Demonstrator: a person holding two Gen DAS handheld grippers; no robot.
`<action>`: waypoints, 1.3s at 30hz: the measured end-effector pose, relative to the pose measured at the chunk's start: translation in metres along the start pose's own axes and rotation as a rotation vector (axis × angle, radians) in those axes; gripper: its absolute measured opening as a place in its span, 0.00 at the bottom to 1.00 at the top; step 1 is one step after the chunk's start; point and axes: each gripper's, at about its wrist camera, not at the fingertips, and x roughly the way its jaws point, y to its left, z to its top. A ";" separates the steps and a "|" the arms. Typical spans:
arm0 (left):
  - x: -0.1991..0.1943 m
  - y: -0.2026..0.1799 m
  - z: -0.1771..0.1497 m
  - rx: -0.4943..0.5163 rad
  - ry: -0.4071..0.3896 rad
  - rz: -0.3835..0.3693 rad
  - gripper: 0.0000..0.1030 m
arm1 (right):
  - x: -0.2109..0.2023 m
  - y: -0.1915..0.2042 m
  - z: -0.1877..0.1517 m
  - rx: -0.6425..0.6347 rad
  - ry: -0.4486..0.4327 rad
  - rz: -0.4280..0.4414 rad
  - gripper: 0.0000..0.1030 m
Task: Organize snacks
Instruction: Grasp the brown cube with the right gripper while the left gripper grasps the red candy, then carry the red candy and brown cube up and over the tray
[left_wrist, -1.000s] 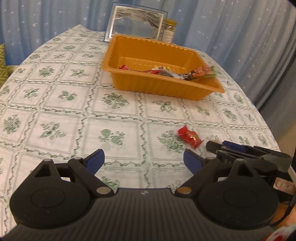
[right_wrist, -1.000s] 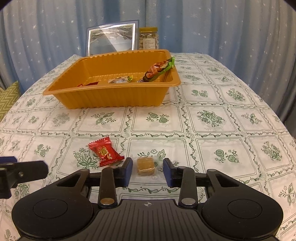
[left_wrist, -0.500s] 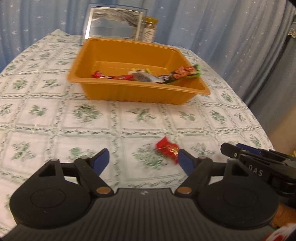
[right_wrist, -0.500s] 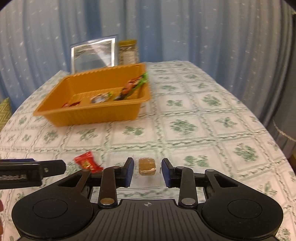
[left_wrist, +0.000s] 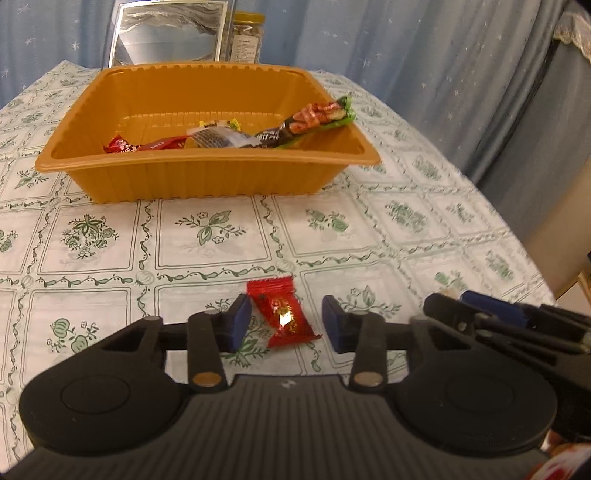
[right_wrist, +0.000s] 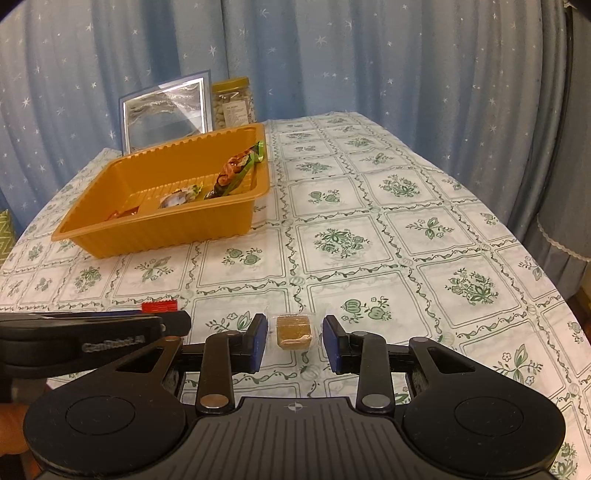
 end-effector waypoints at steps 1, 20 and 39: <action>0.000 -0.001 0.000 0.017 0.000 0.009 0.28 | 0.000 0.000 0.000 -0.002 0.000 0.000 0.32; -0.051 0.027 0.005 0.001 -0.017 0.059 0.18 | -0.010 0.018 0.007 -0.045 -0.017 0.035 0.33; -0.103 0.034 0.010 -0.022 -0.071 0.075 0.18 | -0.046 0.047 0.022 -0.088 -0.052 0.083 0.33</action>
